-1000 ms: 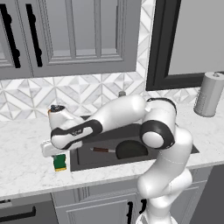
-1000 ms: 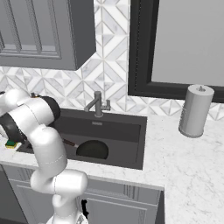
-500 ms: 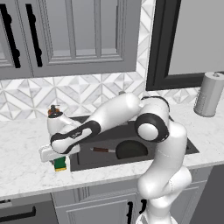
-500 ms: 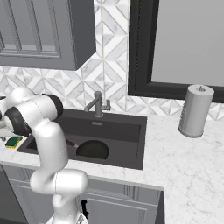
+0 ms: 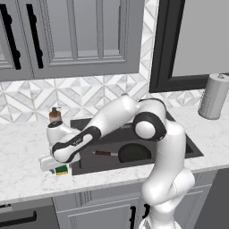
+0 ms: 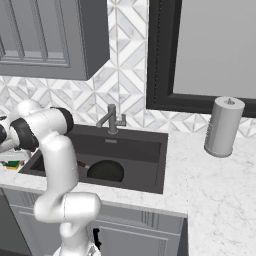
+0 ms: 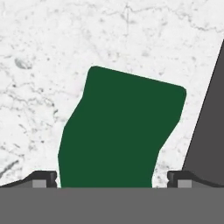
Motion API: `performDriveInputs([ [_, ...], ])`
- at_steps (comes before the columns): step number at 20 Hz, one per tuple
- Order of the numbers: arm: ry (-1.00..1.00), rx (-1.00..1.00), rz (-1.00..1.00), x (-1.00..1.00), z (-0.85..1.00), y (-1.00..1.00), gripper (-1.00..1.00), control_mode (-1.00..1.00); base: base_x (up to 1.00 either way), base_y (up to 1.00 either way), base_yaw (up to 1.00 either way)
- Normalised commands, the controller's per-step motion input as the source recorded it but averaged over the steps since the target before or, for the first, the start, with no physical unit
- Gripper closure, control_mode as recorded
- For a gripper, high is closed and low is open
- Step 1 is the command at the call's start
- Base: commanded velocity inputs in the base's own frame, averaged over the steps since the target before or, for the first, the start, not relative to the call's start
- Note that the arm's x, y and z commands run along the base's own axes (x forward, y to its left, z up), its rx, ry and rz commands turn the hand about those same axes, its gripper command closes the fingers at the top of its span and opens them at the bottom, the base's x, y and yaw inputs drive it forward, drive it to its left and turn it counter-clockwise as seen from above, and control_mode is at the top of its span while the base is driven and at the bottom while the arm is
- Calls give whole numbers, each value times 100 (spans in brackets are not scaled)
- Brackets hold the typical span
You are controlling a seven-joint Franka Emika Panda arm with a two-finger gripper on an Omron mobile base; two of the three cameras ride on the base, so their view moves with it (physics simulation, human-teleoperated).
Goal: Pick the pan and sponge and place them into the sink. Then turn on the water.
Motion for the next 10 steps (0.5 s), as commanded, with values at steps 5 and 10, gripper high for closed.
performDriveInputs([
  [5, 0, 0, 0, 0, -22, 5, 100, -100, 0, 0, 0],
  [10, 0, 0, 0, 0, 0, 0, 100, -100, 0, 0, 0],
])
